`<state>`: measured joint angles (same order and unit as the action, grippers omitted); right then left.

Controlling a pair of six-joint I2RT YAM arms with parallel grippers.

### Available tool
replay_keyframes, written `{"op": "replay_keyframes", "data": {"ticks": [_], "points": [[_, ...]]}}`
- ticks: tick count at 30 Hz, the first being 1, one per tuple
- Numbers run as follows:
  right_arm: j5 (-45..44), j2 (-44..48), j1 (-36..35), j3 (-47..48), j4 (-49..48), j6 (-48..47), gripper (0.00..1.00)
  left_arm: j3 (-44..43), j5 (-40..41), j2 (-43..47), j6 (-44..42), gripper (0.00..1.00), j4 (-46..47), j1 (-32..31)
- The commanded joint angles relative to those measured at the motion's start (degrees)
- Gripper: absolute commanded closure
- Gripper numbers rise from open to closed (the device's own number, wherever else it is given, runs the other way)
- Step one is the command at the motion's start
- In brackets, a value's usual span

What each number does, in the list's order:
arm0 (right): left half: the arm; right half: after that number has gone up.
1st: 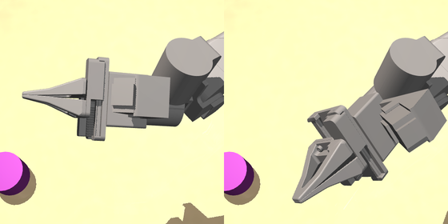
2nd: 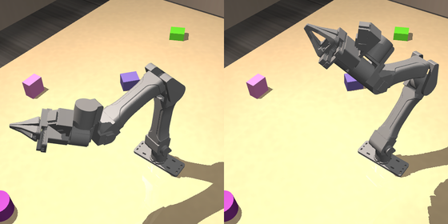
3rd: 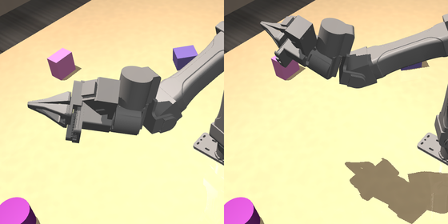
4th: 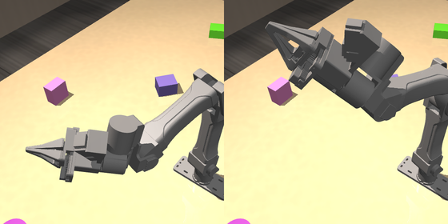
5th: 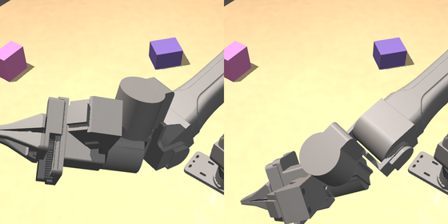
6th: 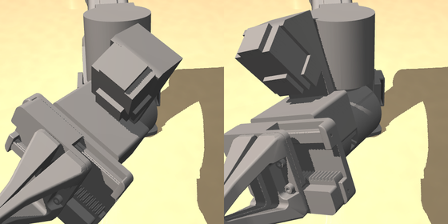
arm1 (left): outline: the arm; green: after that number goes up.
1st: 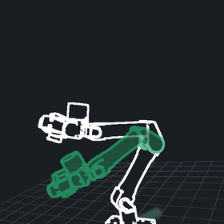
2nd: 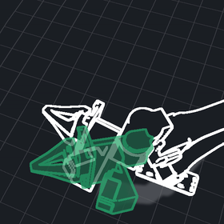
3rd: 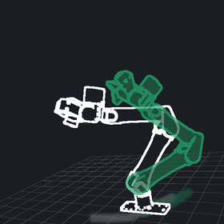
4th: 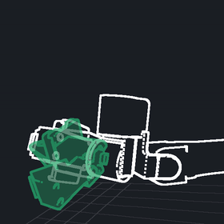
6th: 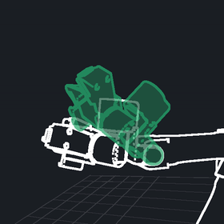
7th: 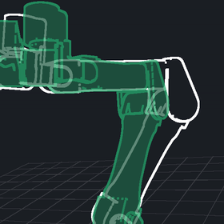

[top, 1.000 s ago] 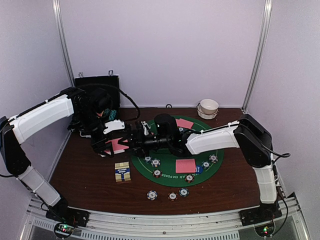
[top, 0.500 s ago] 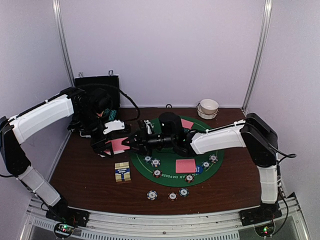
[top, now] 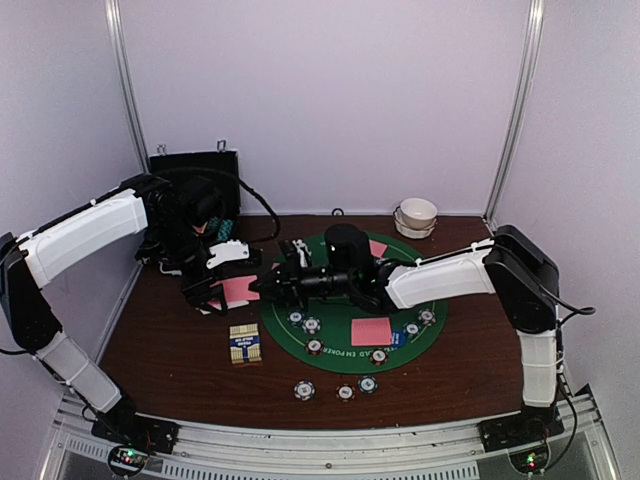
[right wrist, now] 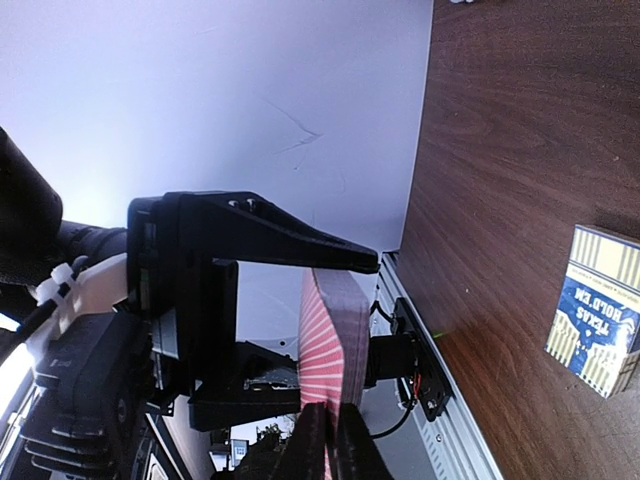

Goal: Distribute texas hold em gaming equipment

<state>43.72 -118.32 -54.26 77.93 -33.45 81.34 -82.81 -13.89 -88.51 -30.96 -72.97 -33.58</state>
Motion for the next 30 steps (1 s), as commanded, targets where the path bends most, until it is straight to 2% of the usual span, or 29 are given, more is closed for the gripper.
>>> {"op": "replay_keyframes", "data": {"ticks": [1,11,20,24,28,30], "points": [[1.40,3.40,0.98,-1.71,-3.24,1.52,0.98,-0.36,0.11,1.66,-0.66,1.00,0.61,-0.08],[3.42,6.13,5.29,-7.53,-7.11,5.57,1.00,0.09,0.77,1.79,-1.02,1.00,0.48,-0.08],[6.48,10.39,10.72,-11.19,-1.21,1.24,1.00,0.61,1.06,2.04,-1.20,1.00,0.31,0.01],[7.66,12.12,13.76,-10.93,5.79,-3.74,1.00,0.63,1.22,2.05,-1.18,1.00,0.28,0.01],[6.18,13.45,16.75,-5.21,28.80,-19.82,1.00,0.69,1.33,2.24,-1.13,1.00,0.13,0.16],[4.65,13.20,17.66,-2.16,37.18,-28.15,1.00,0.87,1.39,2.40,-1.20,1.00,0.09,0.31]]}}
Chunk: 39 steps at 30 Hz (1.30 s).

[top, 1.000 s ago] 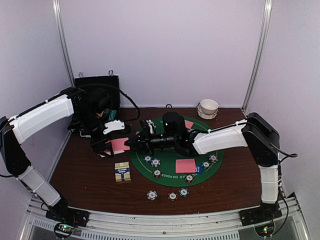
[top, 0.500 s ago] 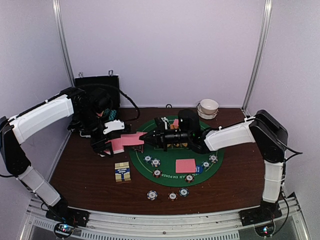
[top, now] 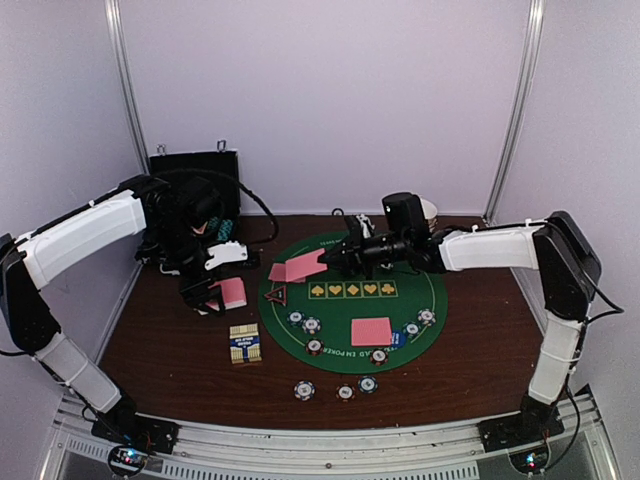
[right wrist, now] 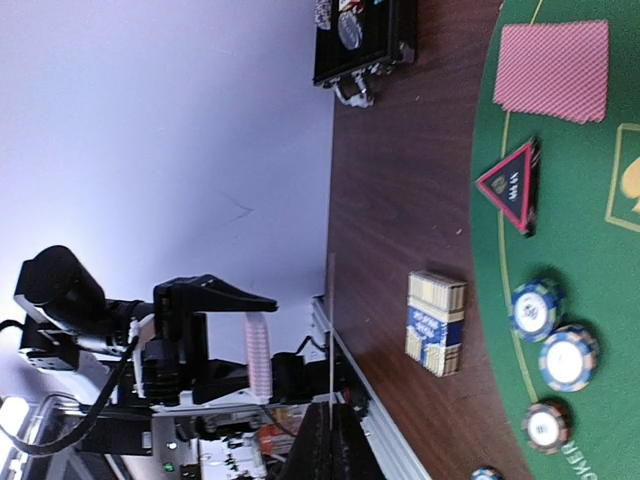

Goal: Distribute texas hold em gaming equipment

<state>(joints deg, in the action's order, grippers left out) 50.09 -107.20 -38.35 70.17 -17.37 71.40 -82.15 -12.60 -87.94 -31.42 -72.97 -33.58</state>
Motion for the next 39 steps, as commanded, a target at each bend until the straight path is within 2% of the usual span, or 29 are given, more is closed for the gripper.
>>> {"op": "replay_keyframes", "data": {"ticks": [1,4,7,10,14,18,26,33,39], "points": [[-3.83,1.83,2.04,7.45,25.70,-21.99,1.00,0.31,0.18,1.87,-0.75,1.00,0.04,0.40],[-10.70,0.66,2.19,15.05,40.90,-34.97,1.00,0.66,1.60,1.74,-0.73,1.00,0.17,0.58],[-18.74,-0.77,2.01,22.12,51.60,-45.46,1.00,1.00,1.34,1.96,-0.89,1.00,-0.02,0.96],[-30.54,-2.20,0.70,28.57,59.37,-55.92,1.00,1.11,0.99,2.17,-0.87,1.00,0.04,1.23],[-48.25,-4.77,-3.63,34.79,64.48,-68.69,1.00,1.11,0.68,2.17,-0.75,1.00,0.02,1.44],[-62.34,-7.63,-8.32,36.67,63.18,-79.58,1.00,0.87,0.53,2.24,-0.75,1.00,-0.03,1.59],[-79.14,-11.92,-15.85,31.87,50.66,-96.58,1.00,0.93,0.36,2.57,-0.88,1.00,-0.47,1.68],[-85.04,-18.35,-18.93,31.73,46.69,-103.36,1.00,1.11,0.16,3.26,-1.01,1.00,-0.98,2.11],[-85.84,-21.68,-20.24,31.57,45.57,-104.34,1.00,0.86,-0.37,3.58,-1.07,1.00,-1.21,2.38]]}}
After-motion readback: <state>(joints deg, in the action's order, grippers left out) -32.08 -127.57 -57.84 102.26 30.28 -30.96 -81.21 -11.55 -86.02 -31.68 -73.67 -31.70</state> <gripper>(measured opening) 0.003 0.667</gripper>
